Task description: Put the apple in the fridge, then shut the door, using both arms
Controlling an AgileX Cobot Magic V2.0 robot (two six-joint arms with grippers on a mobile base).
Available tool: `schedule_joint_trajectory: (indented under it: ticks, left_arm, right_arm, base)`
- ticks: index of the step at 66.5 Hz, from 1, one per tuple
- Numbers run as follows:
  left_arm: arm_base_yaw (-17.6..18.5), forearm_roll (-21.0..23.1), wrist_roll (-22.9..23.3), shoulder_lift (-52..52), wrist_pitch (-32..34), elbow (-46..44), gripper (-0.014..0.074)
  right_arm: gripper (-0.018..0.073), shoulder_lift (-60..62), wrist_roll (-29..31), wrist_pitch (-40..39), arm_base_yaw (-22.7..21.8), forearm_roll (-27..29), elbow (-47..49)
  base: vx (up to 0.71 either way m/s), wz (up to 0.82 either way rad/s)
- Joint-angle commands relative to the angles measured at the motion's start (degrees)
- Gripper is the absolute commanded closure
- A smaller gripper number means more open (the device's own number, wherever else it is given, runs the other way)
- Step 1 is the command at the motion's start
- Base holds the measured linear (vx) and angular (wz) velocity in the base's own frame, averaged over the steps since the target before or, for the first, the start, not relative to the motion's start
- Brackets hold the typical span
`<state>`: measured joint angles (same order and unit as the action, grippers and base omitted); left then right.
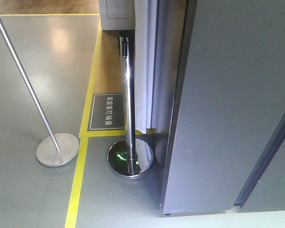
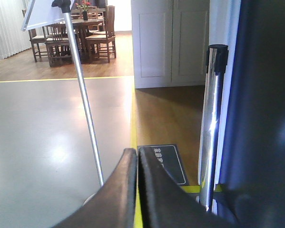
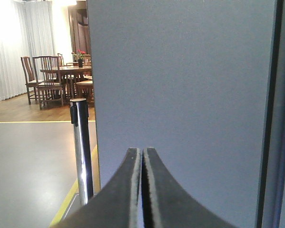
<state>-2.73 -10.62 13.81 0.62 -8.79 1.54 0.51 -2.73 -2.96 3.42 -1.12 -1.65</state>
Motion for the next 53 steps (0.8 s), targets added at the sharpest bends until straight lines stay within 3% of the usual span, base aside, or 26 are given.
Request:
schedule_joint_trajectory:
  ticks: [1, 53]
  left_arm:
    - [0.01, 0.04, 0.38, 0.91, 3.8, 0.87, 0.0604]
    - [0.01, 0.04, 0.38, 0.91, 3.61, 0.87, 0.0604]
  right_arm:
    - [0.0562, 0.38, 0.61, -4.53, -0.11, -0.73, -0.53]
    - [0.0562, 0.38, 0.61, -4.53, -0.11, -0.78, -0.53]
  base:
    - [0.0, 0.0]
    - [0.0, 0.0]
